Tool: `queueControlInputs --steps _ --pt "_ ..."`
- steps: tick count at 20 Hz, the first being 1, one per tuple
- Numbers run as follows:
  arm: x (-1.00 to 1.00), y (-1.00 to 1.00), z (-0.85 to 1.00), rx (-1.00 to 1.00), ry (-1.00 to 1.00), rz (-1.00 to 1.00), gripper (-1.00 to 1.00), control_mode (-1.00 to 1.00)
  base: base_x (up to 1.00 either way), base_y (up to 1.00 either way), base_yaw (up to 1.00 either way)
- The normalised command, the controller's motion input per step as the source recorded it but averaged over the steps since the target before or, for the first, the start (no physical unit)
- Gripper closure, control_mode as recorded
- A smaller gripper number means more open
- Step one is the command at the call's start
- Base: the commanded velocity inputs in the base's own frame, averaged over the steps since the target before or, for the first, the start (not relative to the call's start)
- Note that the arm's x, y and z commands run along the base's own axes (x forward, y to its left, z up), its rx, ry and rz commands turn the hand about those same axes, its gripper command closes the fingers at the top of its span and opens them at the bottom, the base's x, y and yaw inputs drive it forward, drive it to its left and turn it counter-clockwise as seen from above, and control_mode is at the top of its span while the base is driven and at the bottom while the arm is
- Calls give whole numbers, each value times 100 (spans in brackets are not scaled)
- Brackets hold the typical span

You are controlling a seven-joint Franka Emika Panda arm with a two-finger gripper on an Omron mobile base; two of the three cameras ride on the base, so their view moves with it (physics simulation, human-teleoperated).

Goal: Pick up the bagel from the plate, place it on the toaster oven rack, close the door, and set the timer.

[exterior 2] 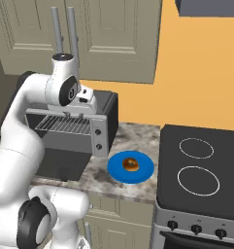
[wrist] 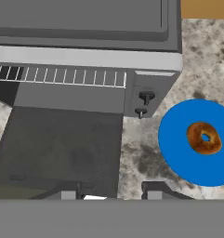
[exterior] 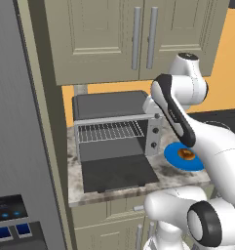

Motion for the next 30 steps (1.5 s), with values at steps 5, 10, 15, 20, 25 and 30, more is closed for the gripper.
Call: queueControlInputs --steps 5,10,15,20,25,30 --pt "-19 1 -16 0 0 0 -100 -100 0 0 0" --pt "-27 13 -26 0 -7 0 -100 -100 0 0 0" --pt "-10 15 -27 -1 -7 0 -100 -100 0 0 0" --pt "0 26 -36 0 -7 0 -100 -100 0 0 0" --pt "0 28 -25 0 -11 0 -100 -100 0 0 0" --pt "0 29 -15 0 -6 -1 -100 -100 0 0 0"
